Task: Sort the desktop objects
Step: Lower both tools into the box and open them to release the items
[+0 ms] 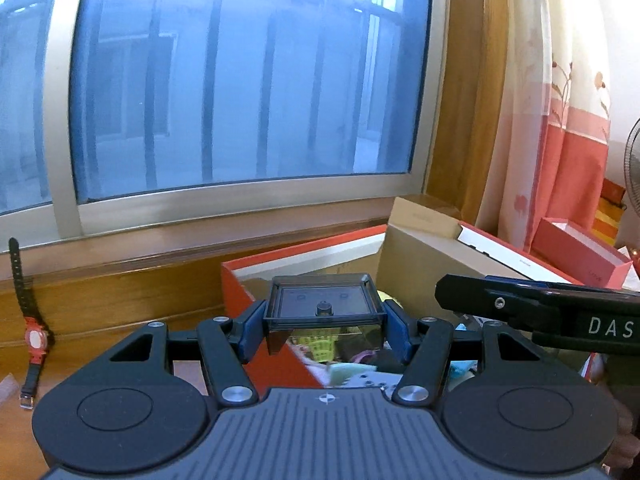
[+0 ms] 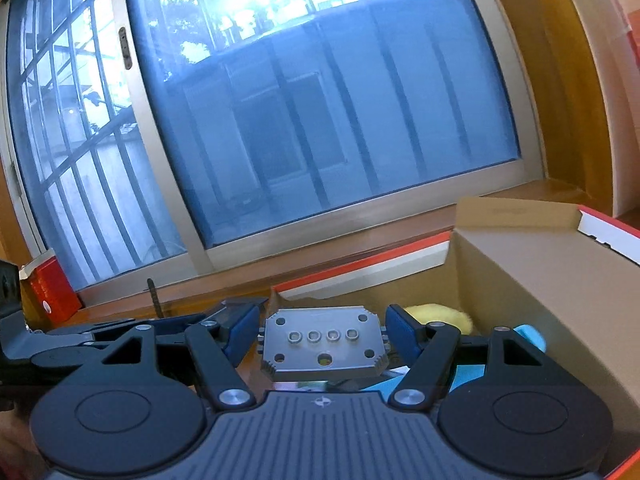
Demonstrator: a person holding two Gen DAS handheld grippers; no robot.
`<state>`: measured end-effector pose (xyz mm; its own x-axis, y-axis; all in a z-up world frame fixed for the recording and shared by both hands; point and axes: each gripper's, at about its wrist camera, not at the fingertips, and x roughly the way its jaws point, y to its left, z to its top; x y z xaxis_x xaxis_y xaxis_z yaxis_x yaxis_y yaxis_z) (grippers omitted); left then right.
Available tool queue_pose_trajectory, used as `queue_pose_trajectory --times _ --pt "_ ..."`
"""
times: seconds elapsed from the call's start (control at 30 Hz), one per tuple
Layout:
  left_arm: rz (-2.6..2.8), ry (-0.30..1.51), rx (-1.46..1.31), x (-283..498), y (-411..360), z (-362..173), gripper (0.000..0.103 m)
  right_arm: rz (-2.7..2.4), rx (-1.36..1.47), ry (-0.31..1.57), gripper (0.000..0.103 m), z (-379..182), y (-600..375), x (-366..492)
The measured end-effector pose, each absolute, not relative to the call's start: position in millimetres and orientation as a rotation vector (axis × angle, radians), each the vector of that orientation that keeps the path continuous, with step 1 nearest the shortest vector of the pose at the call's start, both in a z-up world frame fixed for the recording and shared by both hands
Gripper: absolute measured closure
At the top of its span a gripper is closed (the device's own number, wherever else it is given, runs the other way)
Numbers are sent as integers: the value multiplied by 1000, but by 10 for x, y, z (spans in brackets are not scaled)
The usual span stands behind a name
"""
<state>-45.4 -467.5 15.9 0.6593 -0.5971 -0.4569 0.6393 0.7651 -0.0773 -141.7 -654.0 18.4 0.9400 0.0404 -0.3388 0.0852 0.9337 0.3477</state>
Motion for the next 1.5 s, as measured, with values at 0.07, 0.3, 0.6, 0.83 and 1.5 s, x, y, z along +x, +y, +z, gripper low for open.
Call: queue_pose_trajectory --times 0.07,0.3,0.6,0.83,1.5 --pt "-695 486 93 -461 -4764 153 42 -19 370 352 32 169 -6642 -1441" --pt "-691 501 101 -475 -5012 120 42 -25 386 346 32 135 -6926 -1424" --pt "-711 543 104 -443 -5246 37 42 -59 402 360 32 53 -7130 -1405" --pt "-729 551 121 -430 -5403 -14 42 -89 409 370 32 15 -7226 -1420" --pt "-701 594 136 -354 -5482 -89 42 -116 398 395 32 -17 -7260 -1395"
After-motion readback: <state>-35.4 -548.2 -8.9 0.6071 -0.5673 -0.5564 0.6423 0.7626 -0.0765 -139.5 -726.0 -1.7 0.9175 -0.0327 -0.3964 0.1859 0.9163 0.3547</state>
